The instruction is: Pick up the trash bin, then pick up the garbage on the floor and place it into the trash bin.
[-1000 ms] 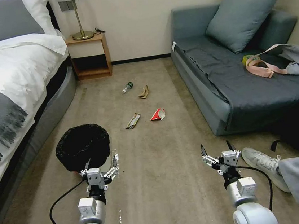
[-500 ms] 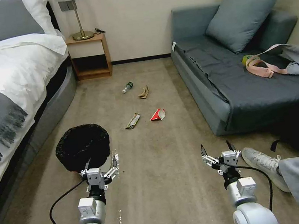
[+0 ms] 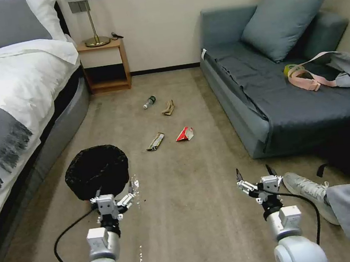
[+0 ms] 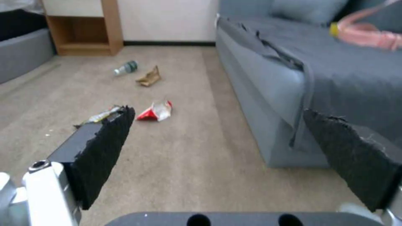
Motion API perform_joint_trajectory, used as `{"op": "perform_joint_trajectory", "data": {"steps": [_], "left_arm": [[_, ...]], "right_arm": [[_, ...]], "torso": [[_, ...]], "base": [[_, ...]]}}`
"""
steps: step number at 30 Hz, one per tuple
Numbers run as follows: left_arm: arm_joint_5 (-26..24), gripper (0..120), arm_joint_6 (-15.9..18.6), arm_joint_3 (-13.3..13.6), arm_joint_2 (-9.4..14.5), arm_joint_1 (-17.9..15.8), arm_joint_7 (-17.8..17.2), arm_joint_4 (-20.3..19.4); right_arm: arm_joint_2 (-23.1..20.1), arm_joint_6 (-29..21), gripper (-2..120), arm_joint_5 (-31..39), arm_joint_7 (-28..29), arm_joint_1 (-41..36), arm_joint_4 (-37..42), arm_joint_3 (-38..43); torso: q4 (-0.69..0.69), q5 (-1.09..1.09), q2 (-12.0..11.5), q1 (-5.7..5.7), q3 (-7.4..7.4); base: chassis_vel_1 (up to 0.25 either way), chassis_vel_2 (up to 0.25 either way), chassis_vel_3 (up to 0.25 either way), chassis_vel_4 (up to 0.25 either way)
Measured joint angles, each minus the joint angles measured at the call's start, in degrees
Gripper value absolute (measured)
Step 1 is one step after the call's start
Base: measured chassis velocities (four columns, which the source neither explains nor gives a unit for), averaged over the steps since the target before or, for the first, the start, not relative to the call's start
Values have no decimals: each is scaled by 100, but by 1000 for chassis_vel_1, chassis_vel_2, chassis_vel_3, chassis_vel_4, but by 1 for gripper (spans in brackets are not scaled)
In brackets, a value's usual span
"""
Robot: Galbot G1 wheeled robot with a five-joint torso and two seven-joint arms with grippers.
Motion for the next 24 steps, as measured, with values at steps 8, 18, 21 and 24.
{"op": "perform_joint_trajectory", "data": {"steps": [8, 18, 21, 24], "left_arm": [[-871, 100, 1255, -180, 459, -264, -652, -481], [-1841, 99, 2648, -384, 971, -561, -1381, -1020], [-2190, 99, 3036, -538, 1120, -744, -1630, -1123], [-2257, 98, 3093, -568, 1115, -808, -1658, -1110]], "right_arm": [[-654, -1290, 100, 1211, 531, 38, 584, 64], [-1320, -2631, 100, 2420, 1011, 173, 1074, -62], [-1319, -2694, 100, 2413, 969, 239, 970, -283], [-1297, -2675, 100, 2373, 939, 258, 899, -342]], "torso": [[0, 0, 0, 0, 0], [0, -4, 0, 0, 0], [1, 1, 0, 0, 0], [0, 0, 0, 0, 0]], "base": [[0, 0, 0, 0], [0, 0, 0, 0], [0, 0, 0, 0], [0, 0, 0, 0]]}}
